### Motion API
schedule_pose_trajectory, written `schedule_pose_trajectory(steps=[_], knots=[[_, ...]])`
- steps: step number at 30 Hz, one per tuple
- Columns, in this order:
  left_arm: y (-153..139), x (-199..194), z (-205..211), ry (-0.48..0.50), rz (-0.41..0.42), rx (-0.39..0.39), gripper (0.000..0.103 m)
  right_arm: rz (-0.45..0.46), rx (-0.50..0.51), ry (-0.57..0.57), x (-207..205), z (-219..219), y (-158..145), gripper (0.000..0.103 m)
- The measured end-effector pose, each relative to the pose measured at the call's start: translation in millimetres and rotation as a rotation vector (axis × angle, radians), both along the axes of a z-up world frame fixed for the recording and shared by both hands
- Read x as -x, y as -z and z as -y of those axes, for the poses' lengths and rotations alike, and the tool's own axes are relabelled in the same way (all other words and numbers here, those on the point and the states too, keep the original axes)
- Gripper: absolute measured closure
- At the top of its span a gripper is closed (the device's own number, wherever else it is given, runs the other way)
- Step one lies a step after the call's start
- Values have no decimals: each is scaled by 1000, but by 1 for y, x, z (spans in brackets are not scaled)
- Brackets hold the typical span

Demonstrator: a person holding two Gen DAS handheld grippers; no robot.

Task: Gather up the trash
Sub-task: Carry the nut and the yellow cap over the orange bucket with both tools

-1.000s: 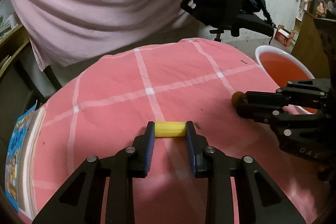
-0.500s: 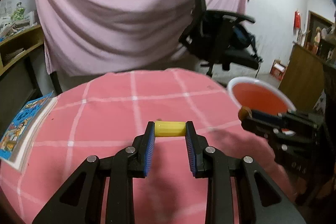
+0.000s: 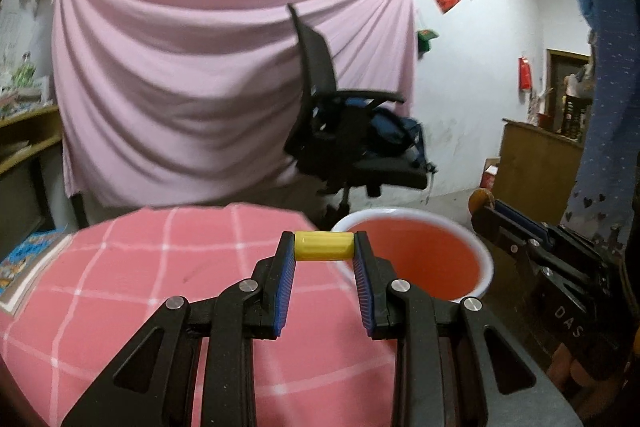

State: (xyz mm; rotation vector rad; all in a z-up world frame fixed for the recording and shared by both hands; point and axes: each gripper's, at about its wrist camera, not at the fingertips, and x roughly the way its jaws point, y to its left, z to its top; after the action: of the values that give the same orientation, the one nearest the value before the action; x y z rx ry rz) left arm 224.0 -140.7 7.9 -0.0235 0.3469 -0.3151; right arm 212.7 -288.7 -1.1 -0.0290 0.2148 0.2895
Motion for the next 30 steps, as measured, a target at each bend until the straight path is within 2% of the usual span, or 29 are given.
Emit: schedule_pose_trajectory(steps=[4,9,20,30], knots=[[-12,5,30,32,54,-29,78,18,-32,48,6,21,-7,44],[-16,1,63,72,60,-57,78,11,-52,112,8,47,-10,44],[2,-20,121,98,-10,-101,78,-164,-137,204,-22,107,8,44],[29,-52,131,83,-125,-101,78,-269,-186,227,-37,137,26,44]])
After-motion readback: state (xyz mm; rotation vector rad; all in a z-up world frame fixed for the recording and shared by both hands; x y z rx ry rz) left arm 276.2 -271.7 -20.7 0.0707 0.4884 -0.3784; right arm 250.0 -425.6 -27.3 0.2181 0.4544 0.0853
